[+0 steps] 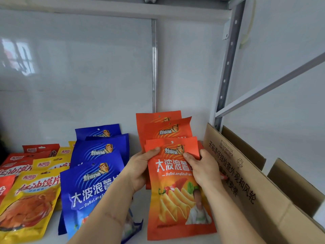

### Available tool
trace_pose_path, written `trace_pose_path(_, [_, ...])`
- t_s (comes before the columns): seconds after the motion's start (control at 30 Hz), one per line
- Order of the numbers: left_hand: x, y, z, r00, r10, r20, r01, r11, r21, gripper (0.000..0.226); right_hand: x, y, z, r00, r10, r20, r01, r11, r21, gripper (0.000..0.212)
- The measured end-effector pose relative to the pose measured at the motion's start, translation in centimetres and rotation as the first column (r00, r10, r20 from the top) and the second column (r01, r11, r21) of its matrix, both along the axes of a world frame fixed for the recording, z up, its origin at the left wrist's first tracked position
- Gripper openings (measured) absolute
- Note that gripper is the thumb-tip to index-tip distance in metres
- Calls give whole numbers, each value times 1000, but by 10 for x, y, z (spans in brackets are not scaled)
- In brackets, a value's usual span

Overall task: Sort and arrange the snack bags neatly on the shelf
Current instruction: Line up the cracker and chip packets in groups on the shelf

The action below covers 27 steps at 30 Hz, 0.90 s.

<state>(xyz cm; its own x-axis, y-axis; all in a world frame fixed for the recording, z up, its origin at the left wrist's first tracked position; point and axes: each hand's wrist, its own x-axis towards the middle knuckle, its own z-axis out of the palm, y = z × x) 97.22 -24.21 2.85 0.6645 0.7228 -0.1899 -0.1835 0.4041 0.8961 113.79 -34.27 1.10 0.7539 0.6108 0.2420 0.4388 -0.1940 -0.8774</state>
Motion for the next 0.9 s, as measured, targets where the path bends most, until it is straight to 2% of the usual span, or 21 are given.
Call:
trace_pose_path(0.27, [3, 22, 6, 987, 66, -144, -65, 998, 8, 32, 8, 6, 4, 999, 47, -21, -47, 999, -10, 42])
trace_pose_path(0.37, [2, 28, 9, 982, 99, -158, -100, 995, 4, 27, 17, 4, 9, 999, -18, 43, 18, 1000, -2, 44])
trace_pose_path(0.47, [-2, 36, 12, 974, 154, -164, -154, 988, 12, 26, 27, 2, 9, 993, -49, 108, 52, 998, -23, 35])
trace_pose_path(0.6, [-6, 44, 18, 963, 190, -194, -178, 981, 76, 26, 36, 11, -11, 996, -50, 78, 63, 983, -175, 36])
trace_pose_path(0.73, [-8, 47, 23, 954, 204, -221, -183, 977, 110, 24, 38, 20, -31, 987, -113, 111, 142, 940, -309, 48])
trace_pose_path(0.9, [-9, 46, 21, 951, 203, -232, -181, 977, 111, 21, 33, 26, -32, 970, -103, 222, 212, 808, -549, 57])
